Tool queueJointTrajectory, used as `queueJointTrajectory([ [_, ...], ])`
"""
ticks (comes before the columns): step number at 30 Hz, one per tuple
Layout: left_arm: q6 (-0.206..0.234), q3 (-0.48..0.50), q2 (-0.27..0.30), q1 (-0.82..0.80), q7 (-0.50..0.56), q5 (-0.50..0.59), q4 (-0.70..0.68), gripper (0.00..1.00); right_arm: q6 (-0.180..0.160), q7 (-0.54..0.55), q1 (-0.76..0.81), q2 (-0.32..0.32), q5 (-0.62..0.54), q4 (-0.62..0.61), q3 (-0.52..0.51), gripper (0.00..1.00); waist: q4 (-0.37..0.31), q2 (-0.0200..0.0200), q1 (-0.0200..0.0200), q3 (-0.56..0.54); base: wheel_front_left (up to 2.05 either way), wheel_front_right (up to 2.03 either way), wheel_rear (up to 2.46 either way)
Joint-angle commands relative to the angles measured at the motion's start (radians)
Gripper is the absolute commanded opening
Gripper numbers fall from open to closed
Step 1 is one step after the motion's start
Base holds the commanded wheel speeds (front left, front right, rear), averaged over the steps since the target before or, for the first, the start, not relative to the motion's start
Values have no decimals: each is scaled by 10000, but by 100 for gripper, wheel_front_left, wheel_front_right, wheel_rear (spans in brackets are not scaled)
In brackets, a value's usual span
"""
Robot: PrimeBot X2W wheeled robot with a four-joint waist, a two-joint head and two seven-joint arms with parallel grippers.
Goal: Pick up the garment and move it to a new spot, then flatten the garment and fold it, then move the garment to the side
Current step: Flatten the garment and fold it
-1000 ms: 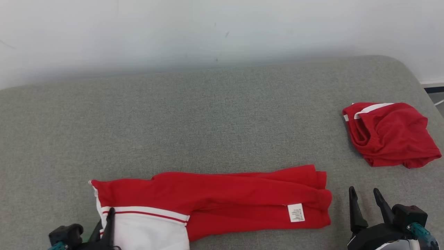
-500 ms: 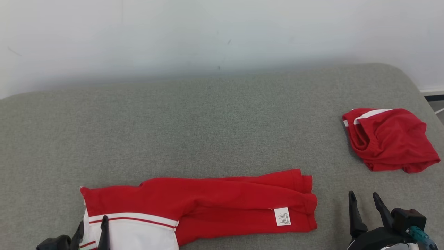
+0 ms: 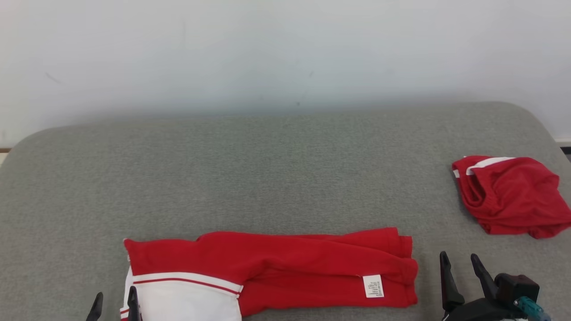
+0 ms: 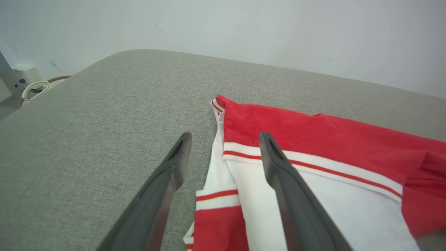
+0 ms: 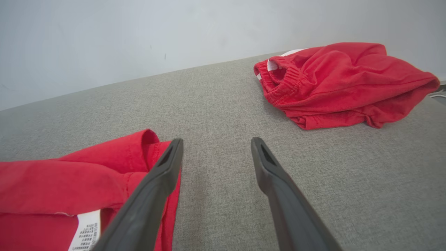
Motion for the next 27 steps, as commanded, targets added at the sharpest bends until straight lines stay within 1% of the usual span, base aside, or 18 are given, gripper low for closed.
queueJointTrajectory([
  [1, 84, 8, 43, 227, -2, 109, -140, 100, -11, -2, 149, 44, 47, 22, 23, 100, 191, 0, 1, -133, 0, 0, 0],
  [5, 227, -114, -25, 516, -2, 272, -695, 100, -13, -2, 229, 47, 43, 37, -45, 100, 552, 0, 1, -213, 0, 0, 0],
  [10, 343, -227, -47, 857, -2, 161, -1046, 100, -11, -2, 336, 115, 55, 62, -97, 100, 1042, 0, 1, -250, 0, 0, 0],
  [11, 333, -238, -44, 940, -2, -104, -1013, 100, -11, -2, 354, 121, 82, 72, -100, 100, 1146, 0, 1, -255, 0, 0, 0],
  [13, 278, -416, -57, 1048, -2, -99, -909, 100, -13, -2, 365, 118, 98, 106, -135, 100, 1366, 0, 1, -263, 0, 0, 0],
  [19, 339, -649, -46, 1113, -2, -307, -811, 100, -13, -2, 468, 117, 56, 197, -216, 100, 1950, 0, 1, -242, 0, 0, 0],
  [22, 321, -675, -49, 1120, -2, -307, -842, 100, -11, -3, 511, 139, 47, 332, -230, 100, 2120, 0, 1, -216, 0, 0, 0],
  [27, 291, -726, -48, 1086, -2, -345, -863, 100, -11, -3, 430, 70, 153, 981, -267, 100, 2289, 0, 1, -143, 0, 0, 0],
])
